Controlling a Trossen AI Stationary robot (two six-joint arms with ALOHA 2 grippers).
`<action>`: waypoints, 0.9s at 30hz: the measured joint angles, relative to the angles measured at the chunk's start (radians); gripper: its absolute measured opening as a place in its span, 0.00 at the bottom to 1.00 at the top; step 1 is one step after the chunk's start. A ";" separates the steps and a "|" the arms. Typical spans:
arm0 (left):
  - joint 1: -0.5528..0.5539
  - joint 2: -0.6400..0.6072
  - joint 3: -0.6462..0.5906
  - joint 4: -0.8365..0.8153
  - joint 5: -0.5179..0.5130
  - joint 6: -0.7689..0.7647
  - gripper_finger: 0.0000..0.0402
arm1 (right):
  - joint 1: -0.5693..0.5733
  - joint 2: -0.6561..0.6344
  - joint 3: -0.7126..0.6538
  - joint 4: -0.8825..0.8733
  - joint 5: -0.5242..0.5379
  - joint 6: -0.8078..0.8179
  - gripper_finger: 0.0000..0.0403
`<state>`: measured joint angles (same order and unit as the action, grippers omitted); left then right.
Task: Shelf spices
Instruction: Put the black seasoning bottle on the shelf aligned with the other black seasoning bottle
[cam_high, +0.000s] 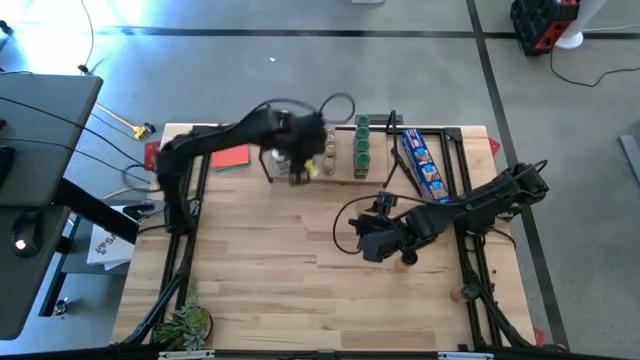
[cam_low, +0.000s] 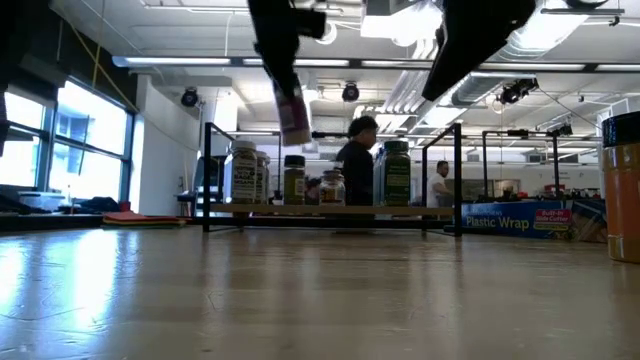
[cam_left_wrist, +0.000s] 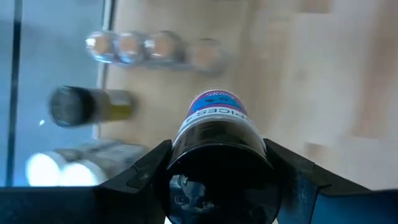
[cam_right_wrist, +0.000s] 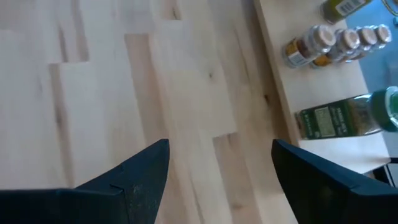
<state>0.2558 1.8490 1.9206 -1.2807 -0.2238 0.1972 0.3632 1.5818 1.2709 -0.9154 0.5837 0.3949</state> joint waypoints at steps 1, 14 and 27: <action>0.030 0.039 0.038 -0.005 0.000 0.030 0.50 | 0.015 0.000 0.000 -0.008 0.004 0.014 0.69; 0.197 0.272 0.139 -0.035 -0.022 0.179 0.61 | 0.175 0.000 0.000 -0.071 0.173 0.140 0.69; 0.200 0.274 0.139 0.008 -0.089 0.202 0.63 | 0.195 0.000 0.000 -0.075 0.229 0.148 0.69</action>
<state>0.4561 2.1231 2.0598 -1.2731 -0.3127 0.3991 0.5583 1.5818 1.2709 -0.9905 0.8131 0.5431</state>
